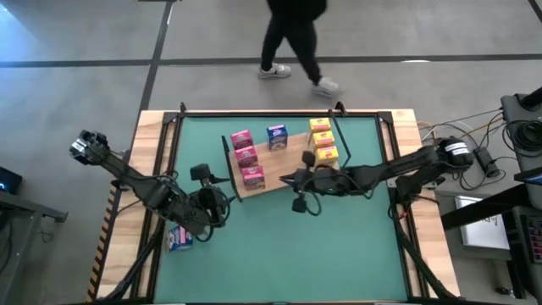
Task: Stack cereal on shelf
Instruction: Put the pink cereal box on the shelf aligned with the other pink cereal boxes
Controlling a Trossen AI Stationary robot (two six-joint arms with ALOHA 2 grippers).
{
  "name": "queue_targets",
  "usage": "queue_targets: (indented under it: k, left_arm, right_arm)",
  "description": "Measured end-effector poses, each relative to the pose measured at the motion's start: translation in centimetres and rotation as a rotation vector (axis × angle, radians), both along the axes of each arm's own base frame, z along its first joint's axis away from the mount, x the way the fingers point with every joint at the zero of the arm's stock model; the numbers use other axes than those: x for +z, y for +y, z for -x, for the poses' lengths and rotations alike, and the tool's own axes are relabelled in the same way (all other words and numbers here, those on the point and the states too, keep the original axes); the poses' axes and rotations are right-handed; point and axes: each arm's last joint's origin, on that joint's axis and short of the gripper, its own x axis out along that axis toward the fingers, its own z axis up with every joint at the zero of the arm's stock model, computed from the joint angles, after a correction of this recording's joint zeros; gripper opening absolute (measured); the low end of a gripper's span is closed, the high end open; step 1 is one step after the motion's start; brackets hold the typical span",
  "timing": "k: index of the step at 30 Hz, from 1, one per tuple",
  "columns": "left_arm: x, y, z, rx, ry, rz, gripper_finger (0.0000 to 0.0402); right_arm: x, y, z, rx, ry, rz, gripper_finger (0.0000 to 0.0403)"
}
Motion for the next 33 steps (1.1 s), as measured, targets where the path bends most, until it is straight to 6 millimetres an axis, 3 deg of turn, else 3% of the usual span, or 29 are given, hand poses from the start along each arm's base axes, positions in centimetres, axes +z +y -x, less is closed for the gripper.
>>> queue_targets:
  k: [8, 17, 33]
  left_arm:
    - [-0.4, 0.0, 0.0, 0.017, -0.002, 0.000, 0.0235]
    - [-0.5, 0.0, -0.1, 0.018, 0.000, 0.000, 0.0235]
    - [-0.6, 0.0, -0.1, 0.019, 0.006, -0.004, 0.0235]
  right_arm:
    - [-1.3, -1.2, -4.1, -0.043, 0.073, 0.018, 0.0013]
    - [-2.5, -2.0, -7.2, -0.074, 0.222, 0.043, 0.0013]
    - [-2.2, -3.1, -7.6, -0.083, 0.234, 0.082, 0.0013]
